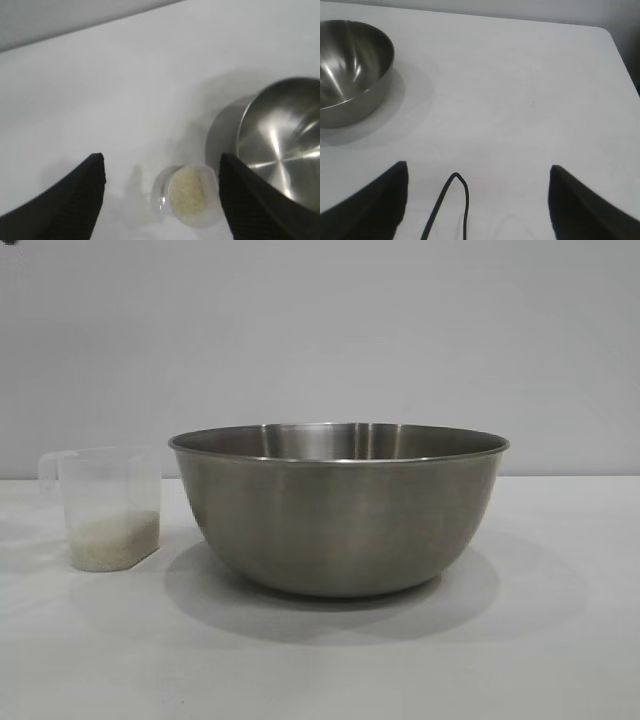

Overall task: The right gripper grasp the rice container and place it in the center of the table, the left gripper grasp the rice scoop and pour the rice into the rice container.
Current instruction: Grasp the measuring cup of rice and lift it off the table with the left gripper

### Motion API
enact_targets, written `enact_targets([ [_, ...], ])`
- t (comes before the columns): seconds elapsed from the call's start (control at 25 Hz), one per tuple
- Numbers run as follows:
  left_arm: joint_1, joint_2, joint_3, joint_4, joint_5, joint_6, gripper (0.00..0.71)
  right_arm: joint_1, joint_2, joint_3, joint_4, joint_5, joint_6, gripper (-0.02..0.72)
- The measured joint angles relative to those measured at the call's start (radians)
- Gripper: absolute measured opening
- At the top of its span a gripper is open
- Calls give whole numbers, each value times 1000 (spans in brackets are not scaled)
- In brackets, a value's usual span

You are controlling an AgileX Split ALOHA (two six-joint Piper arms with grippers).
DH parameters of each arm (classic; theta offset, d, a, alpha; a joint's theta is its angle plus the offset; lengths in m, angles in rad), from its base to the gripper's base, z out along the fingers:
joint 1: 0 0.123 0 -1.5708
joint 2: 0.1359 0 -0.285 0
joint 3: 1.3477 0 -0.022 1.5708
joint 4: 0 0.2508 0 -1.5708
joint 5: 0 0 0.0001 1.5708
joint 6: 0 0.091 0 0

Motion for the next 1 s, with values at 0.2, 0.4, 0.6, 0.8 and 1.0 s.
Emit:
enact_targets([
  [0.2, 0, -128, 98, 64, -9, -29, 477, 0, 0, 0, 0, 0, 0, 542],
  [0.4, 0, -282, 288, 62, -150, -34, 477, 0, 0, 0, 2, 0, 2, 542],
  [0.6, 0, -438, 529, 31, -389, -45, 477, 0, 0, 0, 5, 0, 2, 542],
  [0.8, 0, -554, 731, -48, -629, -46, 477, 0, 0, 0, 6, 0, 2, 542],
  [1.0, 0, -575, 871, -102, -830, -46, 477, 0, 0, 0, 7, 0, 2, 542],
])
